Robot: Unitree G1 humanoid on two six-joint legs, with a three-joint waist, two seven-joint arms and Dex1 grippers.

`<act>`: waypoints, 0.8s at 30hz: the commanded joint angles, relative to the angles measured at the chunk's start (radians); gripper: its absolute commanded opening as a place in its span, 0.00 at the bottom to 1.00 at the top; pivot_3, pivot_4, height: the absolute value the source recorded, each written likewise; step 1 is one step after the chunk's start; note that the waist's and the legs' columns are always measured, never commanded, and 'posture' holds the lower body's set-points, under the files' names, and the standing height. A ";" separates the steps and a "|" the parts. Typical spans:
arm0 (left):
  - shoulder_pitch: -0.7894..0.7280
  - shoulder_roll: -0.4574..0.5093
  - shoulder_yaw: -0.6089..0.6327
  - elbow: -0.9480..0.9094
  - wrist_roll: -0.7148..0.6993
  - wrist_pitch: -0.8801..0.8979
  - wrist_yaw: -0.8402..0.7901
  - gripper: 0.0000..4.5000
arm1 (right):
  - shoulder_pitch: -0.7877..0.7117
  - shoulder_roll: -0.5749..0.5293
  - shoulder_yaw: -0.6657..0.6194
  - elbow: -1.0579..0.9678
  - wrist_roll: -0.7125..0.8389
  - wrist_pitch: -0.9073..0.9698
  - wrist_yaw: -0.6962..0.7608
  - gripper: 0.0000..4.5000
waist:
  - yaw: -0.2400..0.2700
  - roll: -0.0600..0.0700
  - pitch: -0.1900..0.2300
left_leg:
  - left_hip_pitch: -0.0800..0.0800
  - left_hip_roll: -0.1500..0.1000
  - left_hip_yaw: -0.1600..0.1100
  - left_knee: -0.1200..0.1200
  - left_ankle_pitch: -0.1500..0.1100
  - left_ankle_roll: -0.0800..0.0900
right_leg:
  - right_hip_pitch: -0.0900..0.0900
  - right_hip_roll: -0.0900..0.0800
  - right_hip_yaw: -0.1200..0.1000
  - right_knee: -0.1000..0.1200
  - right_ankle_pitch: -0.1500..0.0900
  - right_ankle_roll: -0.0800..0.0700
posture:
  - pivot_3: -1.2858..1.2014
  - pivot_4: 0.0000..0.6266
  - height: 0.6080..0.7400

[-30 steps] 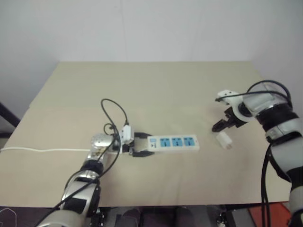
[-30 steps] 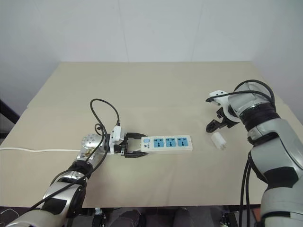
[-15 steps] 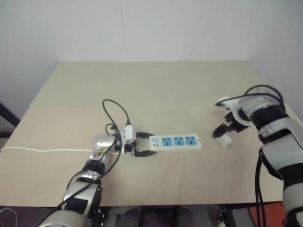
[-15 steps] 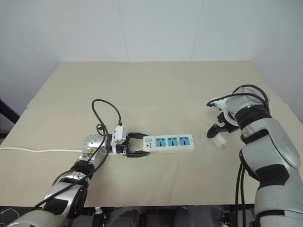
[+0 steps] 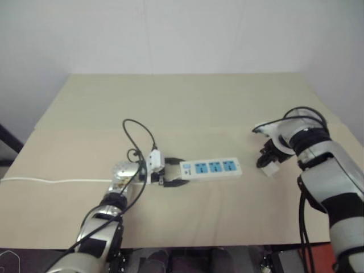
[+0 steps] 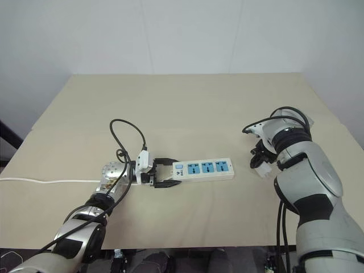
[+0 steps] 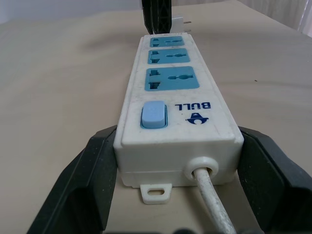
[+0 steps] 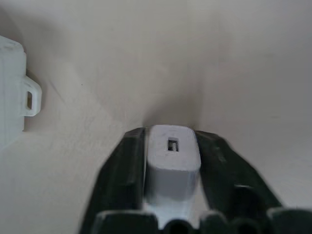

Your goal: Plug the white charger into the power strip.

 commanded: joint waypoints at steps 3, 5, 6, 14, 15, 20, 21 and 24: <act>-0.015 0.011 -0.002 -0.016 -0.007 -0.001 0.013 0.72 | -0.047 -0.012 -0.013 -0.018 -0.039 0.000 0.046 0.25 | -0.004 0.000 0.000 | 0.000 0.000 0.000 0.000 0.000 0.000 | 0.000 0.000 0.000 0.000 0.000 0.000 | 0.52 0.24 1.00; -0.026 0.020 -0.001 -0.015 -0.012 0.012 -0.004 0.72 | -0.041 -0.026 -0.013 -0.070 -0.049 0.005 0.041 0.25 | -0.007 0.000 0.000 | 0.000 0.000 0.000 0.000 0.000 0.000 | 0.000 0.000 0.000 0.000 0.000 0.000 | 0.52 0.24 1.00; -0.028 0.023 -0.001 -0.016 -0.015 0.017 -0.012 0.72 | -0.038 -0.031 -0.015 -0.092 -0.054 0.009 0.038 0.25 | -0.010 0.000 0.000 | 0.000 0.000 0.000 0.000 0.000 0.000 | 0.000 0.000 0.000 0.001 0.000 0.000 | 0.52 0.24 1.00; -0.033 0.043 -0.012 -0.035 -0.018 0.036 -0.061 0.72 | 0.054 -0.156 -0.180 -0.609 0.083 0.191 0.085 0.25 | -0.021 0.000 0.000 | -0.002 0.000 0.000 0.001 0.000 0.000 | -0.002 0.000 0.000 0.002 0.000 0.000 | 0.52 0.24 1.00; -0.032 0.046 -0.012 -0.040 -0.019 0.038 -0.064 0.72 | 0.090 -0.157 -0.270 -0.704 0.130 0.217 0.060 0.25 | -0.021 0.000 0.000 | -0.002 0.000 0.000 0.001 0.000 0.000 | -0.002 0.000 0.000 0.001 0.000 0.000 | 0.52 0.24 1.00; -0.022 0.067 -0.024 -0.058 -0.013 0.048 -0.084 0.72 | 0.452 -0.032 -0.728 -1.153 0.365 0.051 -0.076 0.25 | -0.014 -0.001 -0.001 | -0.002 0.001 -0.001 0.002 0.000 0.000 | -0.001 0.000 -0.001 0.001 0.000 0.000 | 0.52 0.24 1.00; -0.020 0.070 -0.028 -0.059 -0.011 0.048 -0.087 0.72 | 0.517 0.019 -0.791 -1.214 0.407 -0.011 -0.108 0.25 | -0.013 -0.001 -0.001 | -0.002 0.001 -0.002 0.002 0.000 0.000 | 0.000 0.000 -0.001 0.001 0.000 0.000 | 0.52 0.24 1.00; -0.018 0.069 -0.031 -0.069 -0.016 0.057 -0.089 0.72 | 0.609 0.161 -0.884 -1.276 0.516 -0.137 -0.177 0.25 | -0.017 -0.001 -0.001 | -0.002 0.000 -0.001 0.003 0.000 0.000 | 0.000 0.000 0.000 0.001 0.000 0.000 | 0.52 0.24 1.00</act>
